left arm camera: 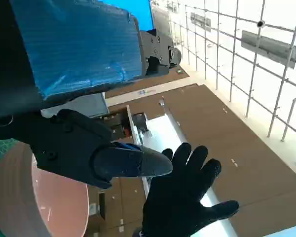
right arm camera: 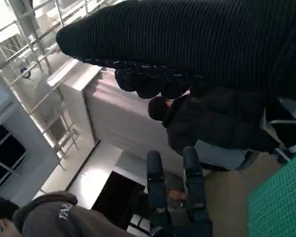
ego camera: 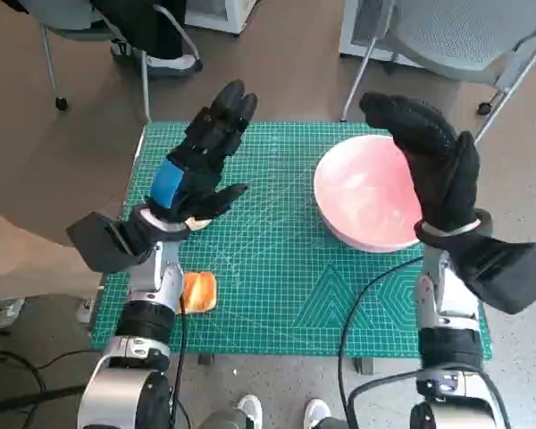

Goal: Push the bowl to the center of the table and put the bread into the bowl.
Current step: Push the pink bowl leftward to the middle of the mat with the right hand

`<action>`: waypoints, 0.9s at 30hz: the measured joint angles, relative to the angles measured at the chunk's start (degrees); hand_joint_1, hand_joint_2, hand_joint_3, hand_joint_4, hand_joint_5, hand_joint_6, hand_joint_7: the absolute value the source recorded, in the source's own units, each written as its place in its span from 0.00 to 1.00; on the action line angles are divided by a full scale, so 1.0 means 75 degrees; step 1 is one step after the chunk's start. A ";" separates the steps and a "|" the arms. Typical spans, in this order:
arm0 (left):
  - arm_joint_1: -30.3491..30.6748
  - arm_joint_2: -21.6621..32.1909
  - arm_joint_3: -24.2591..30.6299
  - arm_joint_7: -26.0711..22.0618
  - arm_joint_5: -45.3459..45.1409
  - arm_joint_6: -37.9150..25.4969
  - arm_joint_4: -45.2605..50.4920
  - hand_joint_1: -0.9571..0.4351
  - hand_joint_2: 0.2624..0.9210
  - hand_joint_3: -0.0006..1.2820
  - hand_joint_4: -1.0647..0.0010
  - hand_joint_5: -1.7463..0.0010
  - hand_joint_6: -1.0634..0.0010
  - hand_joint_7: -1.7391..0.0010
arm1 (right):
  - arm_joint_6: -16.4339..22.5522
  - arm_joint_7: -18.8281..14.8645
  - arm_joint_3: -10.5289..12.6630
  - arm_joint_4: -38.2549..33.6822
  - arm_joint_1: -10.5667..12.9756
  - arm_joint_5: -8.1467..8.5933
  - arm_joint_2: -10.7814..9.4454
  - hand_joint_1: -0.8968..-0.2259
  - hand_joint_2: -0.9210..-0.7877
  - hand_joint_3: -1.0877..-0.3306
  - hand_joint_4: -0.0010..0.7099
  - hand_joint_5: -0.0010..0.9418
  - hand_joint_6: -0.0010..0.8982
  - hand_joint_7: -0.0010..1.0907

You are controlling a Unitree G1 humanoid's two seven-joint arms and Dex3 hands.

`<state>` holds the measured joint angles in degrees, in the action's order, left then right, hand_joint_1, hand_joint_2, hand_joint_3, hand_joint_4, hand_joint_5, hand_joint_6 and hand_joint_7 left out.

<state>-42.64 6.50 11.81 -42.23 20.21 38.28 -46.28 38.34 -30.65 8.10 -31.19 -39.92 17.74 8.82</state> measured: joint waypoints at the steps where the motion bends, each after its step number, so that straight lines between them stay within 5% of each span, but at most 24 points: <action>1: 0.0000 0.0000 0.0000 0.0000 0.0000 0.0000 0.0000 0.20 1.00 0.19 0.98 1.00 0.84 1.00 | -0.0006 -0.0002 -0.0002 0.0000 0.0000 0.0002 0.0000 0.32 0.00 0.45 0.28 0.01 0.05 0.46; 27: 0.0000 -0.0016 -0.0043 0.0201 -0.0029 -0.0002 0.0040 0.20 1.00 0.19 0.98 1.00 0.84 1.00 | -0.0056 -0.0083 -0.0003 -0.0019 -0.0001 0.0001 0.0004 0.33 0.00 0.45 0.27 0.00 0.04 0.46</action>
<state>-42.63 6.39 11.49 -40.72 19.99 38.27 -45.98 37.92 -31.27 8.07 -31.33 -39.93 17.74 8.84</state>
